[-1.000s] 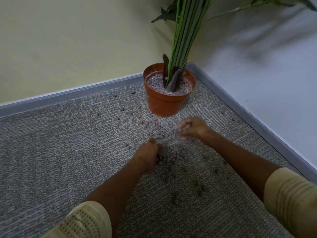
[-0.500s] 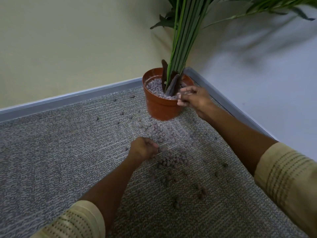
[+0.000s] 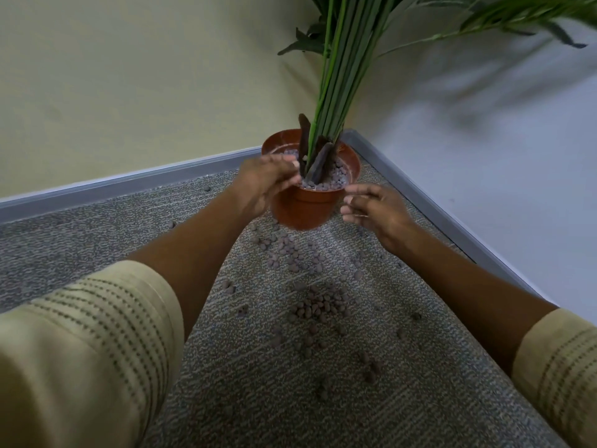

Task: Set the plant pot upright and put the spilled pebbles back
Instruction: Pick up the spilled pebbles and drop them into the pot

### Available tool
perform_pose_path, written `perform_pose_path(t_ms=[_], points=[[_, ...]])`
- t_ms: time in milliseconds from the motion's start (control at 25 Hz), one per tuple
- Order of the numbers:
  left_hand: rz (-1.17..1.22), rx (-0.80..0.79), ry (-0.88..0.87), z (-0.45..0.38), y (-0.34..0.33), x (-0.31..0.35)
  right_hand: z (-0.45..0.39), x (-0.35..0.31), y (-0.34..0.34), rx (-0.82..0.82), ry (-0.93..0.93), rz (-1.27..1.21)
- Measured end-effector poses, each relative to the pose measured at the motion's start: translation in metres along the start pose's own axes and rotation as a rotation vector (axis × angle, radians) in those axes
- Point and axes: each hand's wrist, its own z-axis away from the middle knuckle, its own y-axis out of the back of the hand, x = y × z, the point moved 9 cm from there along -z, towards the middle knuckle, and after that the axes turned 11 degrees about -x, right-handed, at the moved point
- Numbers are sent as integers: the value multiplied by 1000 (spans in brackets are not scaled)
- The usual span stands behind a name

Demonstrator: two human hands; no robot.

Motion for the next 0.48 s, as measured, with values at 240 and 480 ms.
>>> perform_pose_path(t_ms=[240,480], points=[[-41,38,75,-8,-14,-12,13,44,-6,-188,-152,206],[-241,177,-83,31,18,-22,35,97,-29,-472,-226,990]])
